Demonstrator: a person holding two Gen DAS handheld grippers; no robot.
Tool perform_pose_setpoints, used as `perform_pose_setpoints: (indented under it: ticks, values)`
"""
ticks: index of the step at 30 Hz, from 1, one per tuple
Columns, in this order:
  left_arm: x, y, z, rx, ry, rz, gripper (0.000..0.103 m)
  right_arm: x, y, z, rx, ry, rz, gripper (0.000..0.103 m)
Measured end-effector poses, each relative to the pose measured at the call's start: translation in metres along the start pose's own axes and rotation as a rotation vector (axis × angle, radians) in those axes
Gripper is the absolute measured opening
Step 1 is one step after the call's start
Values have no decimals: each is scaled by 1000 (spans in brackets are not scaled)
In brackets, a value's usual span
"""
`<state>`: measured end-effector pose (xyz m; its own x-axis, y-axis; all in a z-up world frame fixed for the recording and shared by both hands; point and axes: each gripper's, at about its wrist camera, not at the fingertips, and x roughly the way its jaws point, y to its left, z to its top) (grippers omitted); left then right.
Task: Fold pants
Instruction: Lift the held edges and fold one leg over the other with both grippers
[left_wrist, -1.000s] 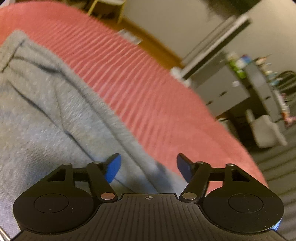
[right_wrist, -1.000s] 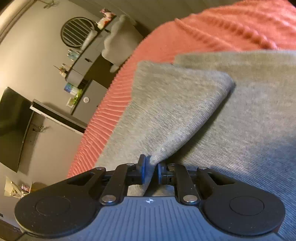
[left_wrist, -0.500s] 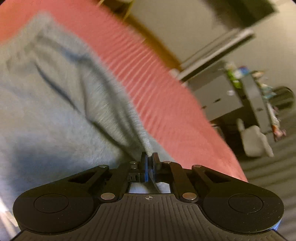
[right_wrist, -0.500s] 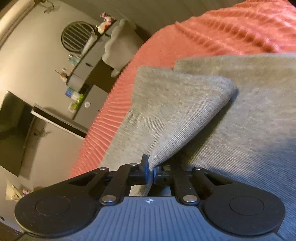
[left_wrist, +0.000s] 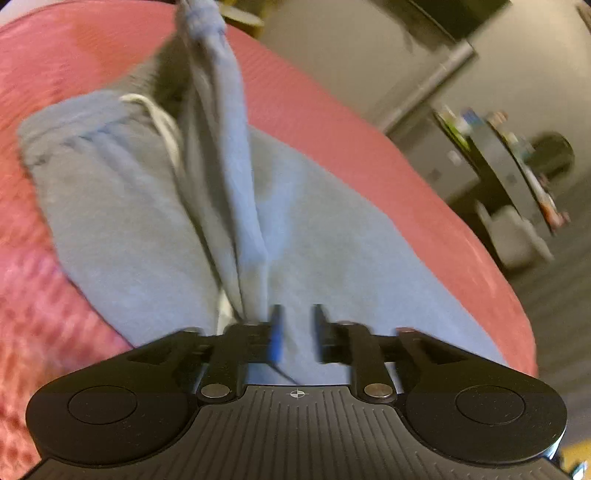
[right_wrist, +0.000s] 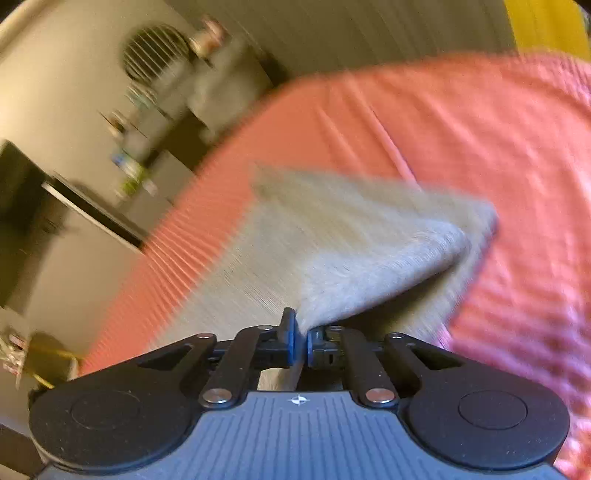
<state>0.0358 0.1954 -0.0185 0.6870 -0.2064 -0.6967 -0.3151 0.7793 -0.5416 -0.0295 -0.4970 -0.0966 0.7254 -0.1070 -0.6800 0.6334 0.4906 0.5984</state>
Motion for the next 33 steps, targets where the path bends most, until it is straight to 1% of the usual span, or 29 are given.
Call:
perform_pose_setpoints:
  ticks: [2, 3, 4, 5, 6, 8, 9, 10, 11, 12, 13, 14, 16, 18, 20, 21, 23, 25, 27, 28, 29, 30, 31, 32, 33]
  values:
    - [2, 15, 13, -61, -82, 53, 68, 6, -3, -3, 5, 17, 2, 17]
    - [6, 18, 24, -75, -117, 62, 68, 7, -2, -4, -4, 13, 7, 20]
    - [8, 21, 31, -76, -130, 74, 69, 9, -1, -5, -18, 11, 11, 21]
    - [13, 22, 41, -60, -135, 86, 73, 11, 2, -6, -28, 17, 11, 21]
    - [19, 21, 50, -39, -137, 100, 73, 12, 3, -6, -27, 21, 10, 21]
    - [38, 14, 65, -37, -140, 149, 73, 16, 5, -6, -21, 26, 19, 21]
    - [46, 15, 73, -37, -122, 146, 67, 18, 7, -4, -17, 32, 20, 21]
    - [55, 17, 79, -68, -93, 153, 60, 19, 5, -2, -15, 34, 23, 21]
    - [58, 23, 76, -113, -62, 144, 31, 20, 7, -2, -21, 34, 28, 16]
    - [60, 28, 78, -146, -38, 113, 10, 20, 9, -1, -30, 34, 22, 7]
    - [58, 29, 81, -158, -35, 93, 10, 18, 12, 1, -44, 29, 6, 5]
    - [49, 28, 81, -151, -56, 88, 10, 16, 14, 4, -58, 23, -4, 5]
    - [20, 24, 80, -96, -120, 57, 9, -1, 21, 9, -94, -16, 13, 5]
    - [-12, 25, 76, -78, -165, 3, 9, -21, 27, 13, -140, -71, 52, 5]
    - [-30, 32, 71, -70, -181, -19, 10, -37, 30, 14, -195, -121, 70, 5]
    - [-36, 38, 66, -62, -173, -4, 10, -40, 30, 14, -215, -131, 60, 5]
    - [-31, 52, 56, -54, -119, 29, 11, -35, 21, 12, -227, -119, 14, 5]
    - [-18, 67, 39, -68, -51, 100, 12, -16, 9, 10, -214, -44, -37, 6]
    - [-4, 76, 29, -75, -10, 175, 17, 4, -3, 5, -209, 29, -116, 6]
    - [-3, 78, 26, -83, -19, 172, 18, 7, -8, 5, -182, 46, -110, 6]
    - [-5, 78, 25, -90, -42, 163, 22, 4, -13, 7, -134, 31, -81, 7]
    - [-9, 77, 26, -96, -53, 158, 29, -1, -15, 10, -103, 10, -62, 11]
    - [-10, 77, 27, -106, -57, 153, 32, -3, -15, 12, -94, -8, -61, 14]
    - [-10, 78, 30, -119, -61, 148, 38, -4, -12, 14, -104, -25, -77, 20]
    - [-8, 78, 32, -138, -64, 149, 39, -4, -11, 17, -117, -33, -90, 21]
